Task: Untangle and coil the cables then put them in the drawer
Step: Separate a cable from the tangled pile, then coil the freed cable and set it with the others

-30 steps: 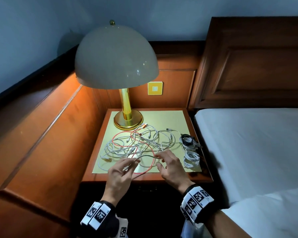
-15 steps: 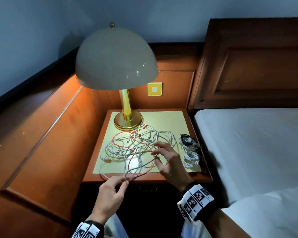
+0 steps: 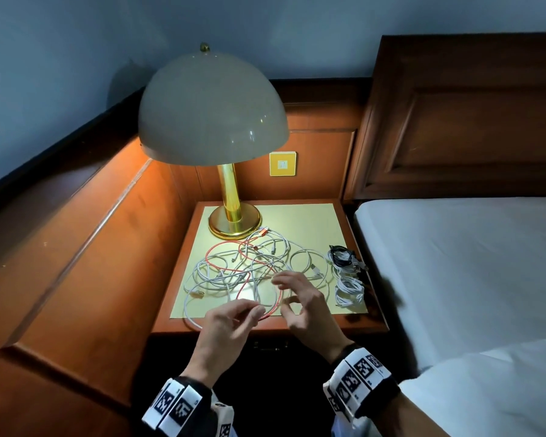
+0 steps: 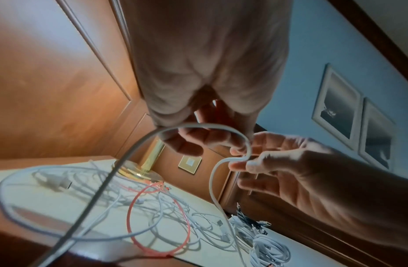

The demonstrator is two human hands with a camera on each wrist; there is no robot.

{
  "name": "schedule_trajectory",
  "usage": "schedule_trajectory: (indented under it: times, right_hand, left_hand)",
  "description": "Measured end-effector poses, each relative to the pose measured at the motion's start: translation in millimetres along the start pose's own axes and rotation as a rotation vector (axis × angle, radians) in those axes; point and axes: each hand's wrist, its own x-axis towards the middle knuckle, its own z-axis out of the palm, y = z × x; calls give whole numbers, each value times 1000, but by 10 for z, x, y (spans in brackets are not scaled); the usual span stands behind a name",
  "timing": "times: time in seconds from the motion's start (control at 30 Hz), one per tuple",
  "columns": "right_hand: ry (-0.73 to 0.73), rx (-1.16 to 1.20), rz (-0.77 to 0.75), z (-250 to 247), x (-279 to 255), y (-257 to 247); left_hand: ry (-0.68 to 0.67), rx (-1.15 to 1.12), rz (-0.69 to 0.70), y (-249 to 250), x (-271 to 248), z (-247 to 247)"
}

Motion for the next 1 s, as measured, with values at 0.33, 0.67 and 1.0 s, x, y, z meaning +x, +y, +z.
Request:
schedule_trajectory:
  times: [0.33, 0.67, 1.0]
  right_hand:
    - [-256, -344, 580, 25, -239, 831]
    - [-43, -404, 360, -158, -129, 565]
    - [-180, -400, 473, -220, -364, 540]
  left_hand:
    - [69, -211, -134, -31, -334, -132]
    - [-49, -130, -204, -140, -410, -73]
    - [-122, -75, -230, -94, -379, 39]
